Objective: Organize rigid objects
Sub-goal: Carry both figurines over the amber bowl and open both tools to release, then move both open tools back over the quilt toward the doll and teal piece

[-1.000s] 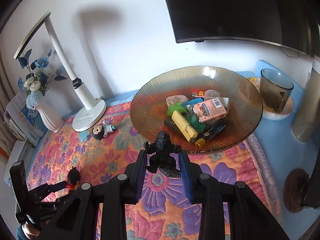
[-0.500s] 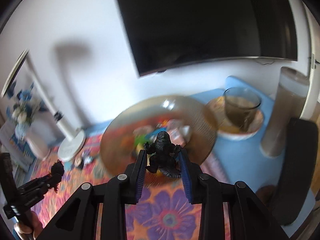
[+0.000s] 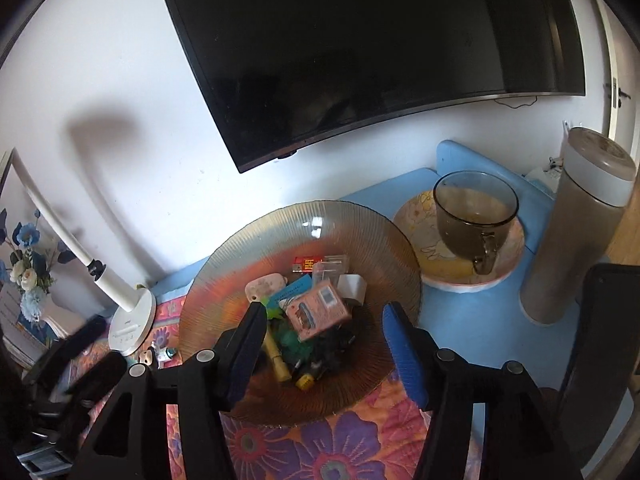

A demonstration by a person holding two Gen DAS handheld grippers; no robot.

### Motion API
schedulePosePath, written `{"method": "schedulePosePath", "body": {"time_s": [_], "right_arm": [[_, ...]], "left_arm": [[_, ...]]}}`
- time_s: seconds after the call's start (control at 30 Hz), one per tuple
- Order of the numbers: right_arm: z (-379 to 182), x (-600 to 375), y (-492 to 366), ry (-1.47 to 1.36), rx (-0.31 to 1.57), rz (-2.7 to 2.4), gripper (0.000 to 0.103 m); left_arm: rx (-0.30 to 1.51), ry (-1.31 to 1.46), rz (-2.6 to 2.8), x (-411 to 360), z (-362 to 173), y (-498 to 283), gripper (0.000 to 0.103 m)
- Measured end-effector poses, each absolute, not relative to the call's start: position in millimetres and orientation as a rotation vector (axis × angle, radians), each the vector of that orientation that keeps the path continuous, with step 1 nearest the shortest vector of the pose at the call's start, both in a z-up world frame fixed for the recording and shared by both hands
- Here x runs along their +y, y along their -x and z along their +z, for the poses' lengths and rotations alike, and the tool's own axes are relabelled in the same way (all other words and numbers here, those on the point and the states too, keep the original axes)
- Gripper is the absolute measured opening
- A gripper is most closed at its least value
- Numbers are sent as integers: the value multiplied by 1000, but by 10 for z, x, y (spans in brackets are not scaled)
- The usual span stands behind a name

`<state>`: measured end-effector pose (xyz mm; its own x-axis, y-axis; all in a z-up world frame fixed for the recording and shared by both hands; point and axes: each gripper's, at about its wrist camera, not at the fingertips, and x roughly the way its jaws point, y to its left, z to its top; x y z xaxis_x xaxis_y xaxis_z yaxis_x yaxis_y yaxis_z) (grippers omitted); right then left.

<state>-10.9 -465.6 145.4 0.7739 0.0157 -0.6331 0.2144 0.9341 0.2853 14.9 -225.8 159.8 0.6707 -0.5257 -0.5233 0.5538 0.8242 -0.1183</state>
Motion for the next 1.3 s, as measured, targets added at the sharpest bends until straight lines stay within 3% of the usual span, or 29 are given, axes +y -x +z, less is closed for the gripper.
{"method": "schedulePosePath", "body": {"time_s": [0.2, 0.33, 0.4, 0.5, 0.6, 0.77, 0.87, 0.93, 1.3], "right_arm": [[1551, -4357, 250, -359, 670, -40, 59], [1619, -3877, 304, -290, 668, 36, 60], [1540, -3571, 300, -273, 692, 97, 62], [1210, -3061, 239, -248, 767, 179, 77], [778, -2583, 158, -144, 827, 188, 78], [187, -2319, 15, -68, 908, 158, 78], [156, -2375, -23, -95, 918, 150, 79], [112, -2416, -33, -115, 927, 134, 98], [41, -2183, -68, 55, 966, 52, 103]], "left_arm": [[567, 17, -477, -1531, 1731, -2, 93], [560, 60, -348, -934, 1682, 197, 102], [572, 74, -260, -645, 1567, 282, 102], [633, 61, -148, -355, 1211, 321, 102], [726, 69, -102, -168, 773, 292, 102], [813, 114, -60, 19, 319, 280, 102], [829, 178, -55, 110, 258, 210, 102], [908, 200, -42, 146, 150, 112, 102], [978, 33, 51, -95, 32, 62, 103]]}}
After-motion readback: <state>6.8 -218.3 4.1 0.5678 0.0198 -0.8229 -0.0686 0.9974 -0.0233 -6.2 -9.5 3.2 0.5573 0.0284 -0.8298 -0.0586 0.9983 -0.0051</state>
